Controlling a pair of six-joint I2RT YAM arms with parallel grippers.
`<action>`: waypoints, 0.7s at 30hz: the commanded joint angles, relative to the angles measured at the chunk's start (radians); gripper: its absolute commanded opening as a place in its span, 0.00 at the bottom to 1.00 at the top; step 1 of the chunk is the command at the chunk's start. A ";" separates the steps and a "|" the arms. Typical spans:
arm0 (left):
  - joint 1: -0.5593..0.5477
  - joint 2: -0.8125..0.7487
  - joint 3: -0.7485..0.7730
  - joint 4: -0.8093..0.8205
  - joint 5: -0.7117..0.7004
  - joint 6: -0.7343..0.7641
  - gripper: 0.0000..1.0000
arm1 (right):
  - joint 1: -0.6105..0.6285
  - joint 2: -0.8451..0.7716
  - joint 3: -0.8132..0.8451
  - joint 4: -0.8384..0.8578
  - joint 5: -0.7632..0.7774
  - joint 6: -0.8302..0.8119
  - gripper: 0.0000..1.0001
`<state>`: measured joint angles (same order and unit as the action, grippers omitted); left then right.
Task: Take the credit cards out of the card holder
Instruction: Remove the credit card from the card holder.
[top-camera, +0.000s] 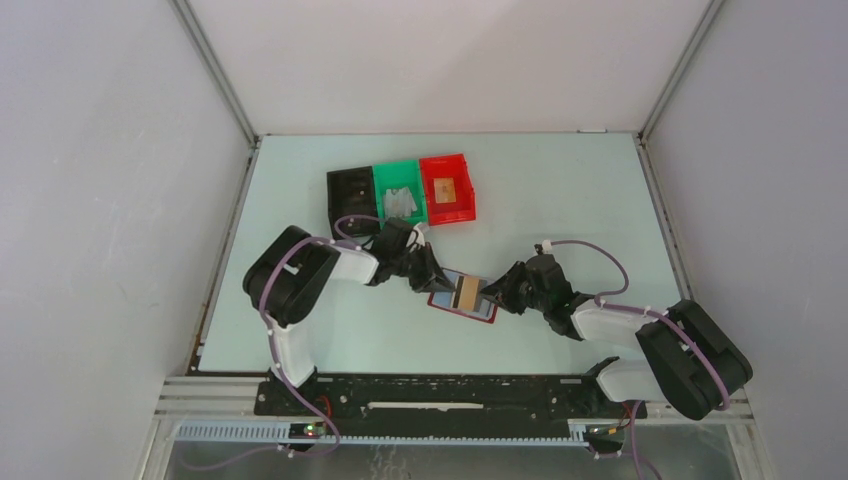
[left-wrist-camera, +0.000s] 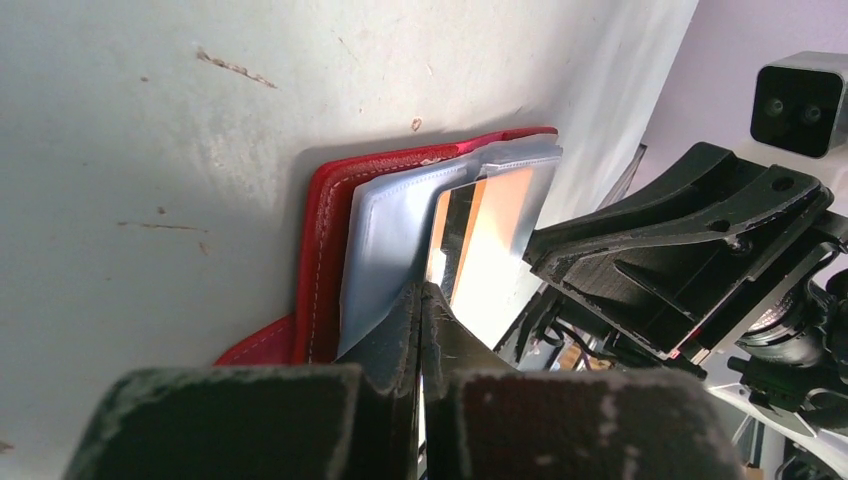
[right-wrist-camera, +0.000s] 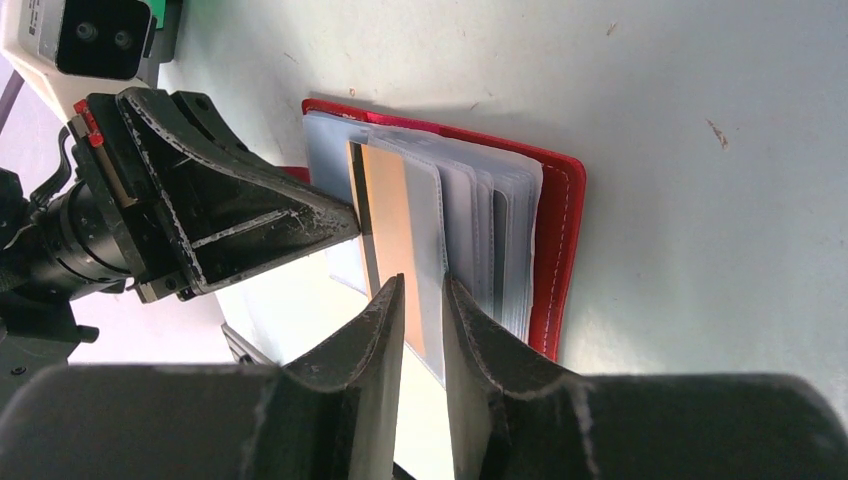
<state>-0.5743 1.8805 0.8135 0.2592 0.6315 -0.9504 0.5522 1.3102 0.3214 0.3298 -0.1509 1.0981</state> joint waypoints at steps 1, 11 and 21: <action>0.009 -0.047 -0.016 -0.005 0.008 0.034 0.00 | 0.011 0.018 -0.005 -0.043 0.029 -0.014 0.29; 0.008 -0.020 -0.022 -0.010 0.011 0.036 0.46 | 0.011 0.020 -0.005 -0.037 0.025 -0.014 0.30; -0.008 0.044 -0.023 0.060 0.051 0.006 0.48 | 0.012 0.021 -0.005 -0.034 0.022 -0.014 0.30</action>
<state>-0.5720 1.8870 0.8135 0.3199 0.6964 -0.9535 0.5522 1.3117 0.3214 0.3321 -0.1516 1.0981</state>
